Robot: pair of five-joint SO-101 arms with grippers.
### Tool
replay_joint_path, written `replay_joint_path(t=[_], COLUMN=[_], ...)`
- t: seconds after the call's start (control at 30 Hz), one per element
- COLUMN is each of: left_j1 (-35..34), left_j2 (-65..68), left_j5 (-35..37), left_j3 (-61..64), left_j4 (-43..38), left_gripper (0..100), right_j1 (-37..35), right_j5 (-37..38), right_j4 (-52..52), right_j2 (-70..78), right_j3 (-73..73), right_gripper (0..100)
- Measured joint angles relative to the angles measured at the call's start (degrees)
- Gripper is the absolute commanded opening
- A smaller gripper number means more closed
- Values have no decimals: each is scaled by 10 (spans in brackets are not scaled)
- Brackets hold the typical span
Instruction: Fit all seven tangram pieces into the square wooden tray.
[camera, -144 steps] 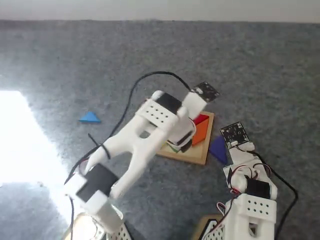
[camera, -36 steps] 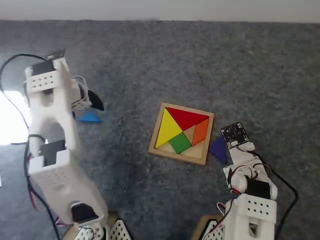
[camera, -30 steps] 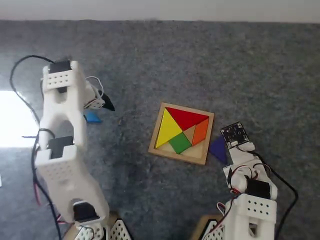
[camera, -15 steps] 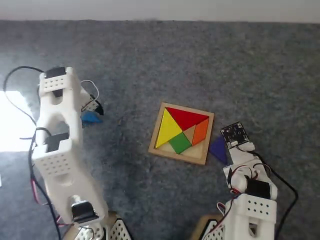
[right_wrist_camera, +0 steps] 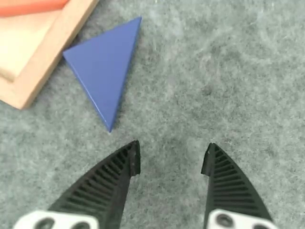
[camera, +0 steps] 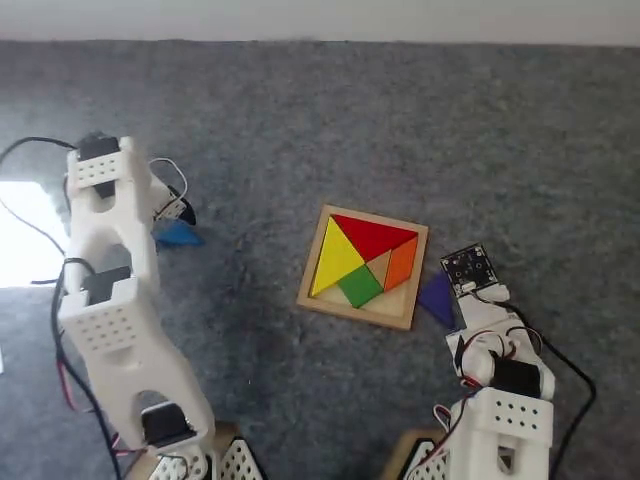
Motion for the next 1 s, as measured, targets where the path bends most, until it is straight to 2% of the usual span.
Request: replay_joint_path(t=[0.27,0.77,1.0], left_j1=[-1,17,42], left_j2=[0,55,75], left_j5=[4,4,6], left_j3=[0,-31,-64], left_j4=[-10,-8,21], left_gripper=[190,188,190], right_j1=[0,0,0], right_j5=[0,0,0], right_j4=[0,0,0], right_j2=[0,0,0], right_j3=[0,0,0], right_gripper=[216,216,216])
